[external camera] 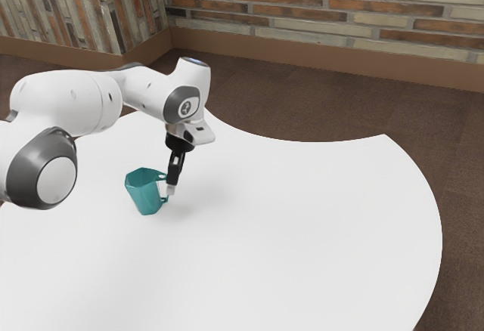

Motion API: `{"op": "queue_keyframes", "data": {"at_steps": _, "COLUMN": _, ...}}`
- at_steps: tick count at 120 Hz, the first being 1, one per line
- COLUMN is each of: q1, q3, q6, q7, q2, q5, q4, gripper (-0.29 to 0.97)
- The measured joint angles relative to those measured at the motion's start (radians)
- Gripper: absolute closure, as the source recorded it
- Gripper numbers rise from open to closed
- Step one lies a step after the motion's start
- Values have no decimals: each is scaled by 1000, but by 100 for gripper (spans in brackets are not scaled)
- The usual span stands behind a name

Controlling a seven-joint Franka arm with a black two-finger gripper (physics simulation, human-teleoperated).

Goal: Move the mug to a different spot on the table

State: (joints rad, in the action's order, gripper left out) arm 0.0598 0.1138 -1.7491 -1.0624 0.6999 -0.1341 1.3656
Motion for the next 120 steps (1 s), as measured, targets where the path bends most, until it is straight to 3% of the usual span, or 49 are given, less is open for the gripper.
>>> {"op": "queue_keyframes", "data": {"at_steps": 120, "q1": -28, "q3": 1, "q6": -36, "q7": -28, "q2": 18, "q5": -5, "q4": 11, "gripper": 17}}
